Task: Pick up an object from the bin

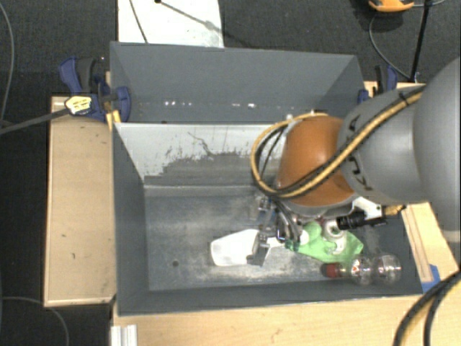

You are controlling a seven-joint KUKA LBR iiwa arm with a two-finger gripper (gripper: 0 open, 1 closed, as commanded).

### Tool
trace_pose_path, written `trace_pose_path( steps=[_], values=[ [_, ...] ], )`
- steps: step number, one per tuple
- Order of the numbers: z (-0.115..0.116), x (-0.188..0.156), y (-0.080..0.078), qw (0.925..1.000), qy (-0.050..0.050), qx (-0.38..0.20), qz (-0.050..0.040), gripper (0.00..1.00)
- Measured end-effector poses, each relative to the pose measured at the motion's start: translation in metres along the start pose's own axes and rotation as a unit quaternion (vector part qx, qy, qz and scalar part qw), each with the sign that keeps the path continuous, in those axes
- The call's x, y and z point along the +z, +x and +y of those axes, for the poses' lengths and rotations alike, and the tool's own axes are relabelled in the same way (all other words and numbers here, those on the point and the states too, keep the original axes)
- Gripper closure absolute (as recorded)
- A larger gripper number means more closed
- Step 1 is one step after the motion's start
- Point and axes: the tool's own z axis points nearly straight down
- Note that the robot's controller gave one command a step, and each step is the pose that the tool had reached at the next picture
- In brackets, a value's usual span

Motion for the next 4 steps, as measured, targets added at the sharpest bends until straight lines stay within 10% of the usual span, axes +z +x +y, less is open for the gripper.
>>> trace_pose_path(
  steps=[1,2,4],
  values=[
    [-0.0060,0.0401,0.0285,0.9996,0.001,0.027,0.0012,0.00],
    [-0.0099,0.0391,0.0291,0.9938,0.001,0.111,0.0015,1.00],
    [-0.0105,0.0337,0.0306,0.9937,0.002,0.112,0.0035,1.00]
  ],
)
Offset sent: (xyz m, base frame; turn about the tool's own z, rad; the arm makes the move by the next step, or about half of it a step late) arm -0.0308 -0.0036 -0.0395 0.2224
